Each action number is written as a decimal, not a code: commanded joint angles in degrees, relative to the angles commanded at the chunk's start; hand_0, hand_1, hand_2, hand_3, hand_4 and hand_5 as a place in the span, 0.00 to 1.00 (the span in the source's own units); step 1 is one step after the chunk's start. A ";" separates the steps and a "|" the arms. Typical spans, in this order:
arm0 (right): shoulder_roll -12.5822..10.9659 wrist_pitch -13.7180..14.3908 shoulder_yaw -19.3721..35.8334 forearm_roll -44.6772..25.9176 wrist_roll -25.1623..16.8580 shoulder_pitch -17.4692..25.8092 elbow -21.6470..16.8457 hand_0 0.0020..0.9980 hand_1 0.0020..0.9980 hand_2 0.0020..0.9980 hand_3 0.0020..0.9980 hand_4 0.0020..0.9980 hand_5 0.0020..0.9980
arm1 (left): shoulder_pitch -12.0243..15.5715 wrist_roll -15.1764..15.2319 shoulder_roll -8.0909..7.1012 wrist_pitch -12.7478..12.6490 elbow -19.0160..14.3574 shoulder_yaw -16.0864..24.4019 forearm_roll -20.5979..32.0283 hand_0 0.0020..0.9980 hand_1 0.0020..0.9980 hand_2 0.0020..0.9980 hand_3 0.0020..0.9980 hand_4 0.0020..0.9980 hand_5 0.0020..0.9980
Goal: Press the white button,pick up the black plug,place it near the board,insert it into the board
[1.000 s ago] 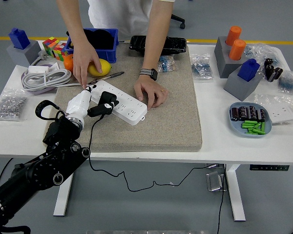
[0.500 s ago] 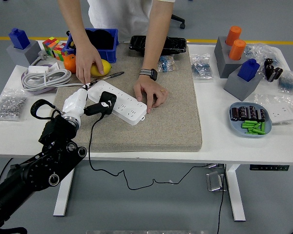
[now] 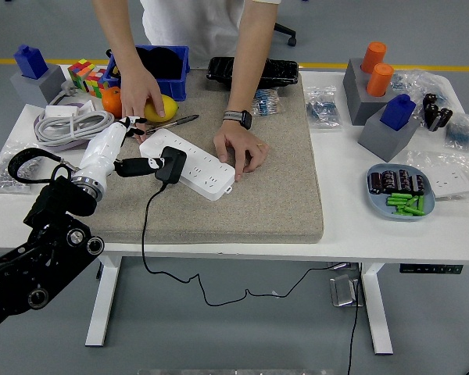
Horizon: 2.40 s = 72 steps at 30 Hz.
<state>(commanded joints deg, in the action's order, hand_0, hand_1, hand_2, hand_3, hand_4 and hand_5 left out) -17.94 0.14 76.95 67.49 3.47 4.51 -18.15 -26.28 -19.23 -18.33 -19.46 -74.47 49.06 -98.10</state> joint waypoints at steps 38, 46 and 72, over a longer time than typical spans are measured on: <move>-0.21 0.16 -0.53 -0.50 -0.56 -0.53 0.21 0.82 0.70 0.69 0.65 0.78 0.41 | -5.86 9.49 -1.45 3.43 7.62 -9.92 2.60 0.82 0.77 0.69 0.63 0.66 0.00; -0.14 0.27 -0.68 -0.66 -0.75 -0.46 0.19 0.82 0.70 0.69 0.65 0.78 0.41 | -7.41 10.51 -0.66 3.15 10.17 -11.70 2.89 0.82 0.77 0.69 0.63 0.66 0.00; 0.10 0.38 -0.22 -0.75 -0.95 -0.30 0.21 0.81 0.69 0.69 0.65 0.78 0.41 | -10.11 12.30 1.63 2.72 15.07 -14.51 5.03 0.82 0.77 0.69 0.63 0.67 0.00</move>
<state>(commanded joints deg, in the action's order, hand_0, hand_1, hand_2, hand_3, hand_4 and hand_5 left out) -17.84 0.52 76.73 66.74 2.53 4.20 -17.94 -36.39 -6.93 -16.70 -16.74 -59.40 34.54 -93.07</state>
